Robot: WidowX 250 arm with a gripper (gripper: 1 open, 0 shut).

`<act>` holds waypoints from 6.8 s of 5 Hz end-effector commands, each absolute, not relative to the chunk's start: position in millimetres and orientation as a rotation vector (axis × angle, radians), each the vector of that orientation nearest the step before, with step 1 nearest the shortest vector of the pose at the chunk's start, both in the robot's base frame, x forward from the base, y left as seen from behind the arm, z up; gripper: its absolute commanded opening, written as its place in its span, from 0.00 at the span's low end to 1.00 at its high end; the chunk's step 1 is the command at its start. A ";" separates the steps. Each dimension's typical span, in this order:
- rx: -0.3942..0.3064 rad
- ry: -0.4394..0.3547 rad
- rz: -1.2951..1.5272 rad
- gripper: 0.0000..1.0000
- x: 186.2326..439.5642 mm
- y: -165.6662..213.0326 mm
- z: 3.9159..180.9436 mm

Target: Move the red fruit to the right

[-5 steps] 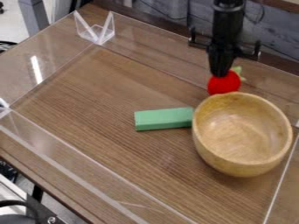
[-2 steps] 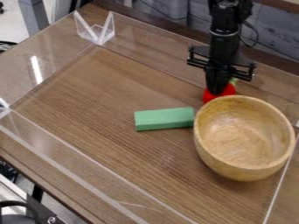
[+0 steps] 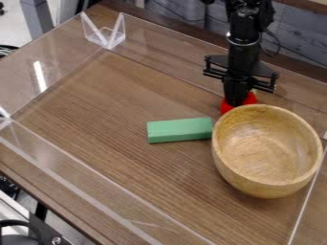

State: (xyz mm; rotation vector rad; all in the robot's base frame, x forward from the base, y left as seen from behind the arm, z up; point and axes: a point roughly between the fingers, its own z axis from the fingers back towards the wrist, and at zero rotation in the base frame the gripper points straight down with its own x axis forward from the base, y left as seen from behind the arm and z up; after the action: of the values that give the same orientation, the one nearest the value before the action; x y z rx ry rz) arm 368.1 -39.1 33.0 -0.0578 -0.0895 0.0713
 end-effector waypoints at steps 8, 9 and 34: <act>-0.124 -0.250 -0.112 0.00 328.6 24.9 117.6; -0.117 -0.278 -0.075 0.00 310.0 62.7 136.3; -0.105 -0.158 0.217 0.00 376.7 9.9 95.1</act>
State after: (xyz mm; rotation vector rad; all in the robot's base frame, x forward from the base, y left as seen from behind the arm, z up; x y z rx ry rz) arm 366.6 5.3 75.1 -0.1061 -0.0931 0.2088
